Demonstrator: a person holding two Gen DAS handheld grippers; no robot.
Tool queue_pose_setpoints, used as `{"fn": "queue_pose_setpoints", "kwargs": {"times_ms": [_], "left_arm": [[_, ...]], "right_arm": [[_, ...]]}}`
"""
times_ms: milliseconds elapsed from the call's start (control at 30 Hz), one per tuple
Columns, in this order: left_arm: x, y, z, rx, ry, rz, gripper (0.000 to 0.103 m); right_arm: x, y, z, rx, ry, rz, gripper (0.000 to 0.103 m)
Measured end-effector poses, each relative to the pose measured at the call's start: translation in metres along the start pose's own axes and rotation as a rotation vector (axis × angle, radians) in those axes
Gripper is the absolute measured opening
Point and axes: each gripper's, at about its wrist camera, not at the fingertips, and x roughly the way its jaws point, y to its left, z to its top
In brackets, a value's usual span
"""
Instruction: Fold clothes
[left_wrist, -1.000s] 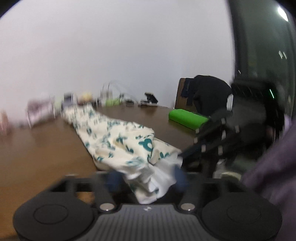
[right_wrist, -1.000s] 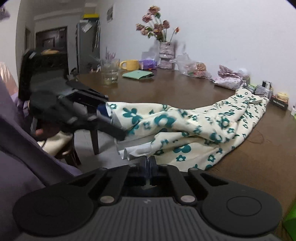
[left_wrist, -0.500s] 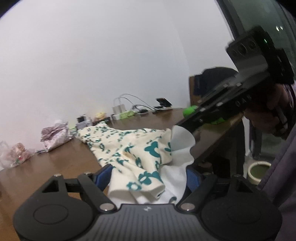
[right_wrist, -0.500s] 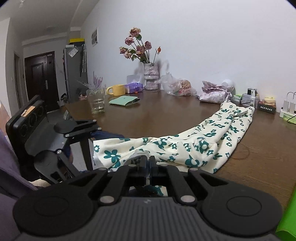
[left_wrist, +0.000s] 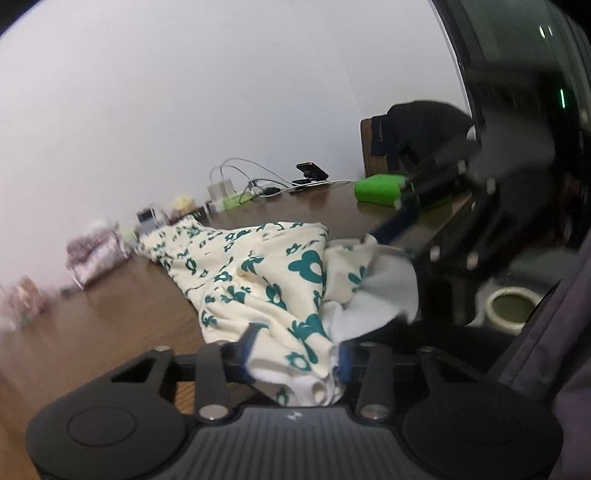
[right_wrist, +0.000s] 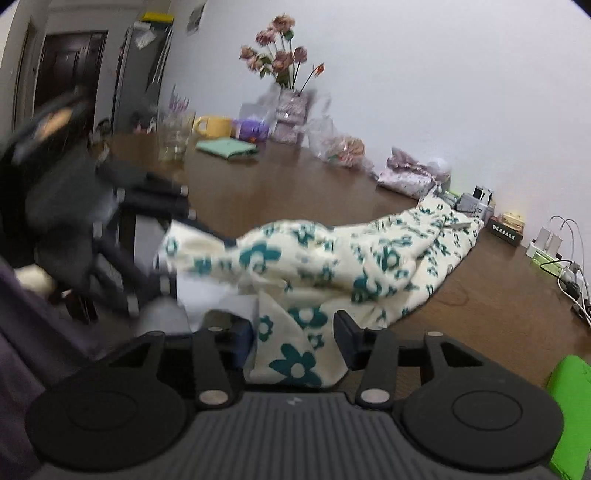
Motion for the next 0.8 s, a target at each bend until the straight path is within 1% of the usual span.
{"fn": "queue_pose_setpoints", "kwargs": {"times_ms": [33, 67, 100, 133, 200, 300, 333, 367, 400, 500, 533, 600, 667, 700, 767, 800], "left_arm": [[-0.002, 0.005, 0.002, -0.028, 0.006, -0.021, 0.020], [-0.003, 0.009, 0.003, -0.052, 0.011, -0.037, 0.015], [-0.005, 0.012, 0.005, -0.070, 0.019, -0.053, 0.013], [-0.007, 0.016, 0.007, -0.088, 0.032, -0.076, 0.012], [-0.012, 0.022, 0.011, -0.118, 0.055, -0.125, 0.011], [-0.028, 0.029, 0.028, -0.117, 0.064, -0.207, 0.012], [-0.034, 0.032, 0.034, -0.116, 0.067, -0.234, 0.012], [-0.038, 0.036, 0.040, -0.120, 0.065, -0.252, 0.012], [-0.038, 0.044, 0.050, -0.133, 0.051, -0.251, 0.013], [-0.019, 0.077, 0.085, -0.215, 0.007, -0.222, 0.014], [-0.008, 0.086, 0.095, -0.242, 0.002, -0.203, 0.014], [0.027, 0.110, 0.110, -0.307, 0.018, -0.158, 0.014], [0.067, 0.134, 0.111, -0.390, 0.069, -0.141, 0.014], [0.087, 0.142, 0.108, -0.433, 0.110, -0.128, 0.014], [0.124, 0.157, 0.101, -0.518, 0.186, -0.100, 0.015], [0.134, 0.162, 0.098, -0.557, 0.200, -0.085, 0.015]], "right_arm": [[0.001, -0.002, -0.003, 0.008, 0.007, 0.005, 0.037], [0.001, -0.005, -0.005, 0.027, 0.002, 0.020, 0.029], [0.000, -0.007, -0.005, 0.048, -0.008, 0.040, 0.011], [-0.001, -0.010, -0.003, 0.066, -0.010, 0.059, 0.006], [-0.004, -0.012, 0.000, 0.090, -0.014, 0.100, 0.006], [-0.019, -0.010, 0.006, 0.067, -0.019, 0.170, 0.006], [-0.024, -0.011, 0.010, 0.063, -0.027, 0.178, 0.006], [-0.029, -0.015, 0.017, 0.062, -0.043, 0.167, 0.006], [-0.034, -0.018, 0.023, 0.061, -0.059, 0.157, 0.006], [-0.034, -0.043, 0.050, 0.115, -0.137, 0.072, 0.006], [-0.027, -0.054, 0.059, 0.141, -0.163, 0.031, 0.006], [-0.003, -0.075, 0.074, 0.184, -0.167, -0.051, 0.006], [0.029, -0.091, 0.086, 0.240, -0.114, -0.124, 0.006], [0.047, -0.099, 0.089, 0.278, -0.066, -0.165, 0.006], [0.085, -0.113, 0.093, 0.372, 0.058, -0.252, 0.006], [0.100, -0.119, 0.090, 0.415, 0.099, -0.274, 0.007]]}}
